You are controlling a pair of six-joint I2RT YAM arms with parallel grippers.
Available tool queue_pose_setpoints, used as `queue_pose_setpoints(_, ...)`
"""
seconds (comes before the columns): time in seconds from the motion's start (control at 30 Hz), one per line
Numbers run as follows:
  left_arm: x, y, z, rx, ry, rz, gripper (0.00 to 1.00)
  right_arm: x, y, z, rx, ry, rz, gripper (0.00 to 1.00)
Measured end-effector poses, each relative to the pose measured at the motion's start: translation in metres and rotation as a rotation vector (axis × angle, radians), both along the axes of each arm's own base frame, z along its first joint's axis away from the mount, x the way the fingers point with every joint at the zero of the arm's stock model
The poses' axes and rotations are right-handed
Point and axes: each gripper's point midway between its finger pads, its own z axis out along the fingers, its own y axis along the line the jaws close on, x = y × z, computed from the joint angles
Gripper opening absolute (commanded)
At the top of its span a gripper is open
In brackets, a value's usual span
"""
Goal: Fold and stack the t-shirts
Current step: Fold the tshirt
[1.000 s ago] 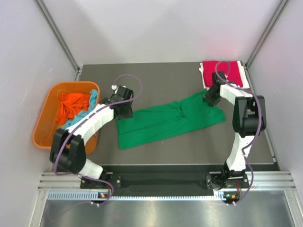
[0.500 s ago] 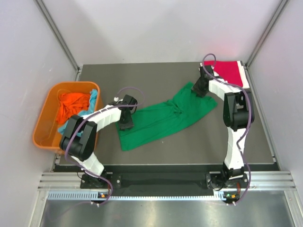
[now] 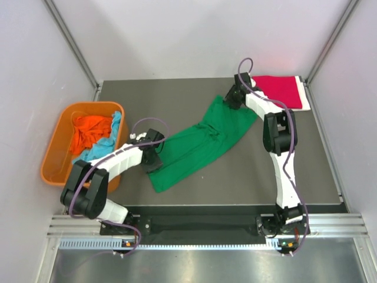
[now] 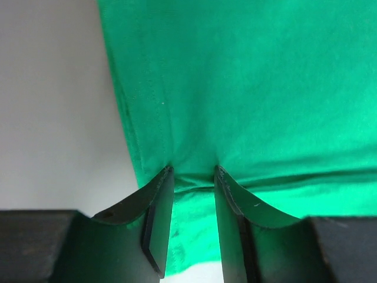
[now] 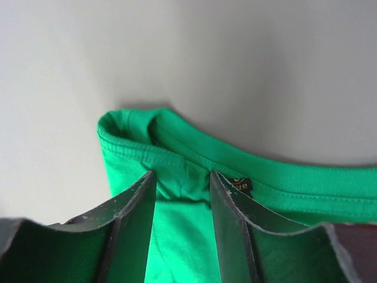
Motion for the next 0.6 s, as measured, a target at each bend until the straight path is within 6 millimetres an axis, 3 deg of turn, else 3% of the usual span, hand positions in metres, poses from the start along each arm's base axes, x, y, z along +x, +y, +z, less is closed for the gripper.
queue_pose_setpoints(0.17,-0.017,-0.017,0.015,-0.088,0.005,-0.001,0.41,0.028,0.010,0.003,0.035,-0.050,-0.001,0.44)
queue_pose_setpoints(0.4,-0.001,-0.047,0.046,-0.159,-0.058,-0.149,0.41,0.053,0.020,0.007,0.074,-0.116,0.005,0.45)
queue_pose_setpoints(0.6,-0.007,-0.062,0.039,-0.191,-0.036,-0.255,0.41,0.062,0.029,0.015,0.119,-0.170,0.052,0.46)
